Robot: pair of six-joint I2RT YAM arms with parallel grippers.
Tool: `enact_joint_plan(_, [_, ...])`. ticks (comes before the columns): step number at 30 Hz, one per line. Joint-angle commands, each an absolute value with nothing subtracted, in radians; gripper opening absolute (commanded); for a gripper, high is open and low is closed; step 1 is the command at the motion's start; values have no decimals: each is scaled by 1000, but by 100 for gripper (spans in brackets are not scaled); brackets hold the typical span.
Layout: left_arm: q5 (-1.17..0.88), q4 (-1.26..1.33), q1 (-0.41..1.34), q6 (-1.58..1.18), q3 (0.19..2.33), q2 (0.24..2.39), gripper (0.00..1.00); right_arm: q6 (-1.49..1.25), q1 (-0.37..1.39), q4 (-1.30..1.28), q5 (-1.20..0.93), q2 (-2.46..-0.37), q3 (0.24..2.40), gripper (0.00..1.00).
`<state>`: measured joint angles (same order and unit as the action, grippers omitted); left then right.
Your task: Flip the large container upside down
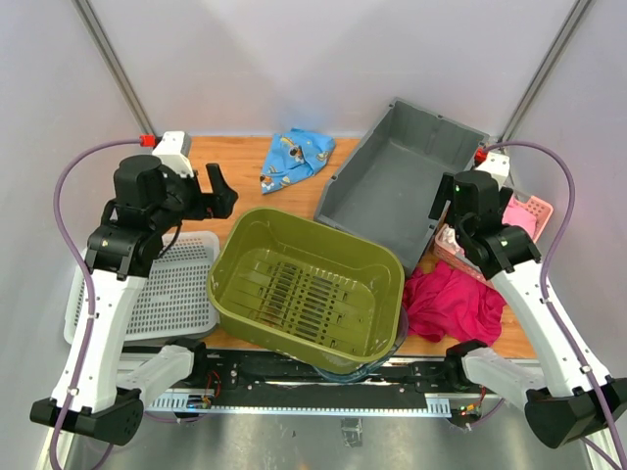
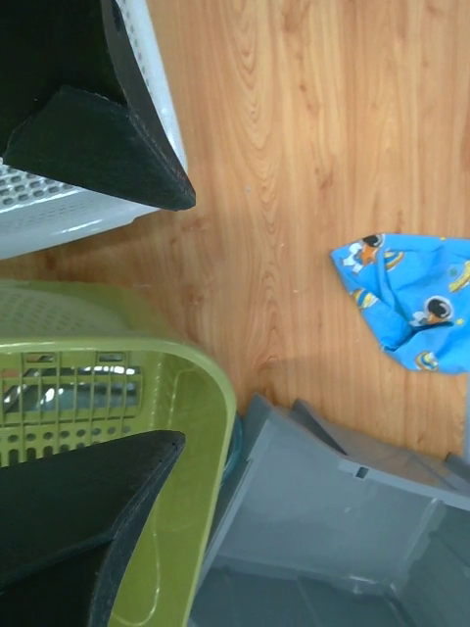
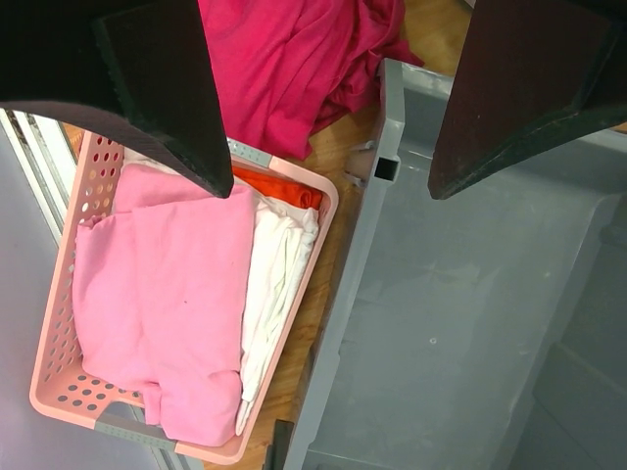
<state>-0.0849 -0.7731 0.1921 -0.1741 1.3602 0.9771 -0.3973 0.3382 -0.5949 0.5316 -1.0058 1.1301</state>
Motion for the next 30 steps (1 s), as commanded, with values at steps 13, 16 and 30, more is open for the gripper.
enact_joint_plan(13, [-20,-990,332,-208,1261,931,96,-453,354,-560,474,-992,1106,83])
enact_joint_plan(16, [-4,-1008,349,-200,1240,950,90,-453,354,-561,457,-1003,1110,83])
enact_joint_plan(30, [58,-1023,395,-224,1298,996,27,-493,354,-589,488,-1035,1122,82])
